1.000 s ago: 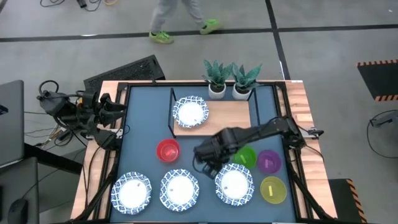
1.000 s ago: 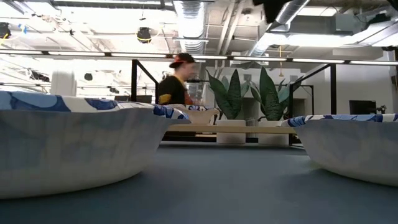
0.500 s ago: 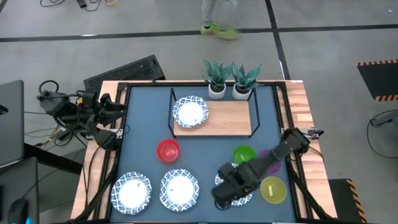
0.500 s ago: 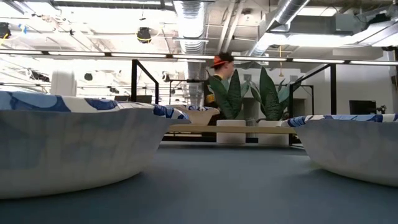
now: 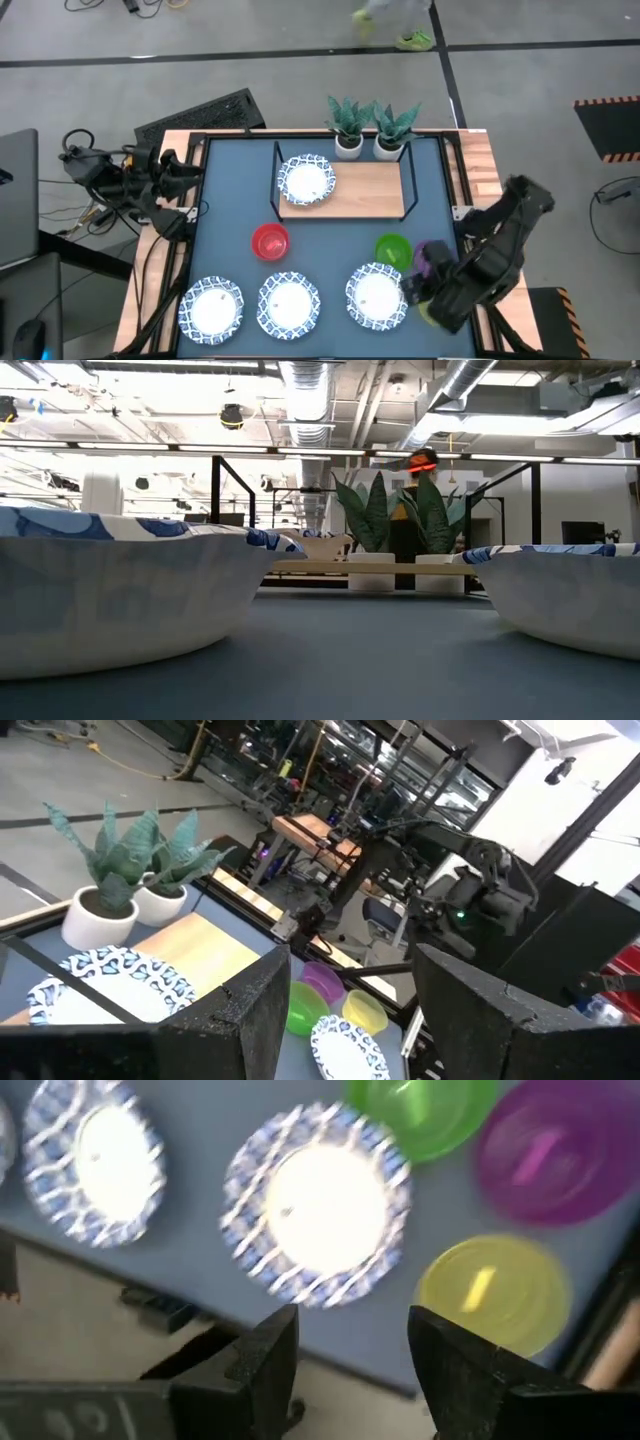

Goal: Place and stack bowls onto a shelf
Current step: Stack the right white and blue plate on top of the other white and blue plate on the shelf

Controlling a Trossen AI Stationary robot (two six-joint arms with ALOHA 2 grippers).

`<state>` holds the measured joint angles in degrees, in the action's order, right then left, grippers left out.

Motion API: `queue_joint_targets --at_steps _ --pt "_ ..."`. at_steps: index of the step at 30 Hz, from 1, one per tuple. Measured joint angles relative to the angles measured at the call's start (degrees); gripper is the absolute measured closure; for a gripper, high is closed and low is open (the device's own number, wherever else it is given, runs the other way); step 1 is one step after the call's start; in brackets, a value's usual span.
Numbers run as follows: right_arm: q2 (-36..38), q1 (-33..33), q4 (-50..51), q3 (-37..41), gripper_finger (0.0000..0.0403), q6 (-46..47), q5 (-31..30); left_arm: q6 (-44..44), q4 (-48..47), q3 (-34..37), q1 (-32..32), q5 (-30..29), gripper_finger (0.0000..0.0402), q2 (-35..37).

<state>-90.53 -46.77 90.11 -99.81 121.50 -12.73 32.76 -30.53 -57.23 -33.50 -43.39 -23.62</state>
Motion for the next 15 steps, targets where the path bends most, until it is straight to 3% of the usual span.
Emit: queue_joint_targets --at_steps 3,7,10,15 --pt "4.83 -0.01 -2.34 10.78 0.0188 2.95 1.9 0.79 -0.02 0.0 0.0 -0.09 0.0205 0.0" --pt "8.08 0.99 -18.28 23.85 0.0188 3.1 3.88 2.03 -0.02 0.0 0.0 -0.16 0.0205 0.0" --pt "8.09 1.44 -26.89 30.11 0.0188 2.76 3.39 2.44 -0.02 0.0 0.0 -0.22 0.0205 0.0" --pt "5.7 1.92 -32.98 35.82 0.0188 2.05 4.37 3.92 -0.63 0.0 0.0 -0.52 0.0205 0.0"
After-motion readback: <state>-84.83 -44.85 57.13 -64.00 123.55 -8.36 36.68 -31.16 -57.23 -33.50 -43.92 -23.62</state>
